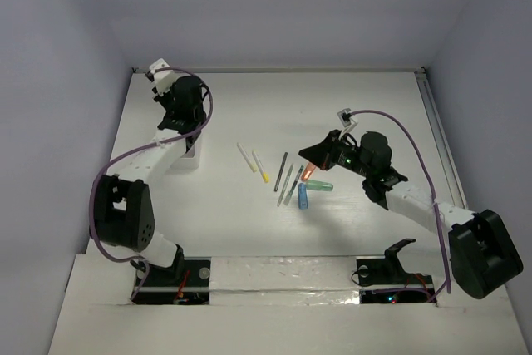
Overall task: Sort the stationery into containers
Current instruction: Place the pen in the storage box.
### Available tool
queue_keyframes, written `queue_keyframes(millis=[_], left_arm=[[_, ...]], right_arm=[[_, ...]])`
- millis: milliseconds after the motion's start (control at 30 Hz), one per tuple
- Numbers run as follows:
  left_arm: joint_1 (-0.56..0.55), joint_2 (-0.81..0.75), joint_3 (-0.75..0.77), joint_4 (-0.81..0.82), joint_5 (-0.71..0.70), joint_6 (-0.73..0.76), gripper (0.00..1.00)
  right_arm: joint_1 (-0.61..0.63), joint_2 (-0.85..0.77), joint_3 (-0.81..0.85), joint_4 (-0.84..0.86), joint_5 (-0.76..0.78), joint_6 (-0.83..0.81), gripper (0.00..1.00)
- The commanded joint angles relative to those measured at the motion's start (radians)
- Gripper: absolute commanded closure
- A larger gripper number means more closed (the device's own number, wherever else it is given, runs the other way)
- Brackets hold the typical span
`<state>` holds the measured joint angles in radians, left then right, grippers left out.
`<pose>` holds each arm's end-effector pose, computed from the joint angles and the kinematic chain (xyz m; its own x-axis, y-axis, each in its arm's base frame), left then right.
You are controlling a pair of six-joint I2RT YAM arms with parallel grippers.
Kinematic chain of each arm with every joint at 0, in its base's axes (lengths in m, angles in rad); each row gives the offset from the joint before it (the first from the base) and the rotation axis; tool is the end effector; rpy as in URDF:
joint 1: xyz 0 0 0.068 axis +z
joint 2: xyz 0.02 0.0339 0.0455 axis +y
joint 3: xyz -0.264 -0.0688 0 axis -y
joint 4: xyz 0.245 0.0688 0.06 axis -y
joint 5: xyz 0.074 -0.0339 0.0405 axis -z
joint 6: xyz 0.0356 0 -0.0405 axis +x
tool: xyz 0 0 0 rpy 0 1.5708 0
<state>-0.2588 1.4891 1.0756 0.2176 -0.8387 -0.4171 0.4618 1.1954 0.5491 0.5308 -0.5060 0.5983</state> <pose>0.3382 -0.0621 0.3141 0.0444 -0.2919 -0.9554 -0.5646 0.7817 -0.2650 0.2245 0.1310 0.2474 -0.5475 0.2778 -0.7893 -0.6201 0.4987 0.6056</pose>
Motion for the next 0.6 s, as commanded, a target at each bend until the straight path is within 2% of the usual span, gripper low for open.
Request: queue_keyframes(millis=[0, 200, 567], left_arm=[[0.035, 0.045, 0.076, 0.092, -0.131, 0.145, 1.0], [0.055, 0.123, 0.078, 0.238, -0.184, 0.305, 1.0], [0.055, 0.244, 0.127, 0.367, -0.201, 0.386, 1.0]], right_arm=[[0.011, -0.031, 0.026, 0.049, -0.009, -0.009, 1.0], [0.011, -0.011, 0.029, 0.057, -0.012, -0.009, 1.0], [0.011, 0.024, 0.031, 0.089, -0.038, -0.002, 1.0]])
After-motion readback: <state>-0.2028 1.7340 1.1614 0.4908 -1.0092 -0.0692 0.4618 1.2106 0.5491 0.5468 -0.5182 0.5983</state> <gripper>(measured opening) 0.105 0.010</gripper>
